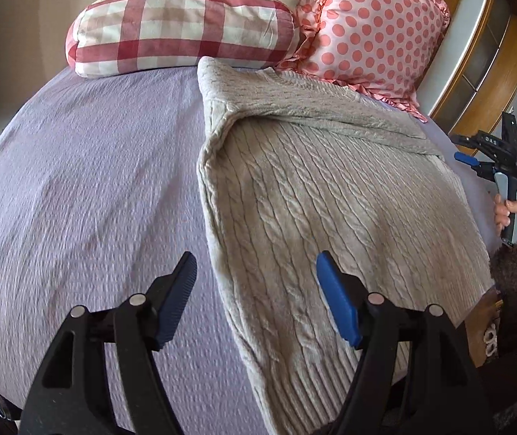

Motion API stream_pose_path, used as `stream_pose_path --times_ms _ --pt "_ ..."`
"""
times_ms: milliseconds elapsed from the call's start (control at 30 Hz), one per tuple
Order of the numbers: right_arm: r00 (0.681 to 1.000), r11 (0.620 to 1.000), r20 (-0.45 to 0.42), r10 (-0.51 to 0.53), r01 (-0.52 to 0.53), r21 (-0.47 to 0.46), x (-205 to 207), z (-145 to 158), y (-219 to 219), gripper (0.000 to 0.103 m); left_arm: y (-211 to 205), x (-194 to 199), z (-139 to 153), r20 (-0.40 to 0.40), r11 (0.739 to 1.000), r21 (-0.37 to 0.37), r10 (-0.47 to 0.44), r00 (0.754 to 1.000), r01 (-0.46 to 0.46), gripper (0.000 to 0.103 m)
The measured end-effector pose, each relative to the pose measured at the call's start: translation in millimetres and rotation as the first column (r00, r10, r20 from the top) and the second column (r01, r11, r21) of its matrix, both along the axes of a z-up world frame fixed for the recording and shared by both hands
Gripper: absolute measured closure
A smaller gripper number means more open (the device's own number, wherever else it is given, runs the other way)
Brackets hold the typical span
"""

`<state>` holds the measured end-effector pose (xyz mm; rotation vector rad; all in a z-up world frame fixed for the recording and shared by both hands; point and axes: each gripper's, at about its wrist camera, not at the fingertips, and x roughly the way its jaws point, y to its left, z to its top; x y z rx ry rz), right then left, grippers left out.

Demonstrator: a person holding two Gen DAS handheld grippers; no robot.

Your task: Fold small clothes

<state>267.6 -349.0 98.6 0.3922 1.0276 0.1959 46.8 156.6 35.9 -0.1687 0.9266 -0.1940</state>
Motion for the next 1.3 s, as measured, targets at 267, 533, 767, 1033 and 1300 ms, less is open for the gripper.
stream_pose_path --times_ms 267,533,767,1033,1300 --pt "0.994 0.997 -0.104 0.022 -0.015 0.072 -114 -23 -19 0.048 -3 -41 -12 0.006 0.996 -0.091 -0.016 1.0 0.016 0.036" --pt "0.983 0.966 -0.09 0.161 -0.139 0.218 -187 -23 5 0.095 -16 -71 -15 0.005 0.996 -0.087 0.027 1.0 -0.027 0.089" --pt "0.994 0.917 0.101 0.031 -0.069 0.394 -160 19 -27 0.095 5 -41 3 0.037 0.973 -0.23 0.031 0.999 -0.022 0.093" --pt "0.964 0.906 0.265 -0.006 -0.107 0.41 -16 58 -15 0.096 34 108 64 0.113 0.957 -0.273 0.128 0.985 -0.093 0.094" --pt "0.988 0.955 0.004 -0.153 0.147 0.26 156 -43 0 0.096 27 285 31 -0.023 0.955 -0.159 0.25 0.968 -0.251 0.094"
